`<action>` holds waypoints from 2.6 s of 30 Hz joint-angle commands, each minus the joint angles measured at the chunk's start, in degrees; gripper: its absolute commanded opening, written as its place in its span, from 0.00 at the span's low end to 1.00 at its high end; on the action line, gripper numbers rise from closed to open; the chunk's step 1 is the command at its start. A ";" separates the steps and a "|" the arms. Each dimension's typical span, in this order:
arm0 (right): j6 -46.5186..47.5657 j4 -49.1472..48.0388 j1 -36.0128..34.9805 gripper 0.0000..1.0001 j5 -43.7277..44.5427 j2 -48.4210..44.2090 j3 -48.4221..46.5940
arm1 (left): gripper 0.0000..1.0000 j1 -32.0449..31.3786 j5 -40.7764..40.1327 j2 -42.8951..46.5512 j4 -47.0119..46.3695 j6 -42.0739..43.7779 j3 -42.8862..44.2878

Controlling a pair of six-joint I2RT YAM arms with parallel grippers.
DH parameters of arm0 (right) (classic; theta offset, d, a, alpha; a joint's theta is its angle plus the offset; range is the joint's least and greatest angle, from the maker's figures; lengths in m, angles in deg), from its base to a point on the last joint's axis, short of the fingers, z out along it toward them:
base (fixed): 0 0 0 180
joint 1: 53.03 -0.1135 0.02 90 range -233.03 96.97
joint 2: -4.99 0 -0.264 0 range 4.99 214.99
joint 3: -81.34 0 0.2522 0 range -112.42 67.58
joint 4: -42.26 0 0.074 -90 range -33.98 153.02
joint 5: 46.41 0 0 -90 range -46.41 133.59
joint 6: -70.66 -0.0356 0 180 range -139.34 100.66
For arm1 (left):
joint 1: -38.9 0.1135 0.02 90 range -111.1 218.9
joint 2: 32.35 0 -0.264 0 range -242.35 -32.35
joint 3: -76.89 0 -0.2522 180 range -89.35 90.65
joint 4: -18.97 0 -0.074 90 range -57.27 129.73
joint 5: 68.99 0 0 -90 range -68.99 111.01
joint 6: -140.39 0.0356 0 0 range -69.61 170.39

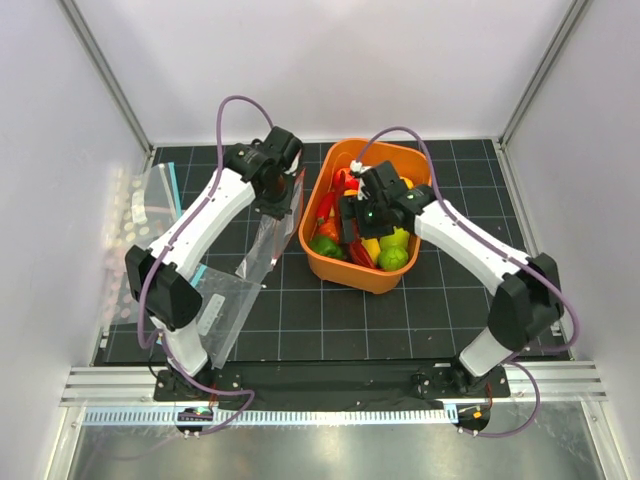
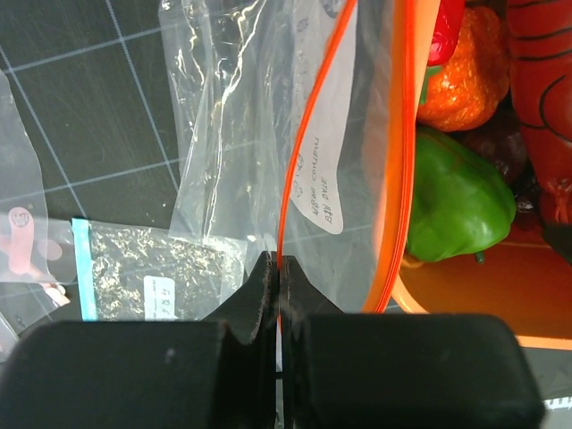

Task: Place the food in the zip-top bag and seal the zipper
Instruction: Pick up the fake lobster from the bin, then place the fake lobster in the zipper food storage bag.

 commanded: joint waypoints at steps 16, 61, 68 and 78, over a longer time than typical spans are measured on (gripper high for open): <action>0.34 6.54 0.49 0.01 1.82 5.96 -21.79 | 0.00 0.10 0.01 5.33 -4.40 2.76 -1.22; -39.91 8.84 0.23 0.01 -31.16 -9.07 -16.36 | 0.00 0.19 4.40 13.68 -22.08 -0.67 -13.87; -48.26 2.69 -0.03 0.01 -31.95 -7.06 -12.40 | 0.00 0.19 5.28 17.81 -24.01 0.56 -16.50; -50.89 2.52 -0.47 0.01 -32.12 -1.87 -14.86 | 0.00 -0.07 11.16 25.54 -29.54 2.94 -24.41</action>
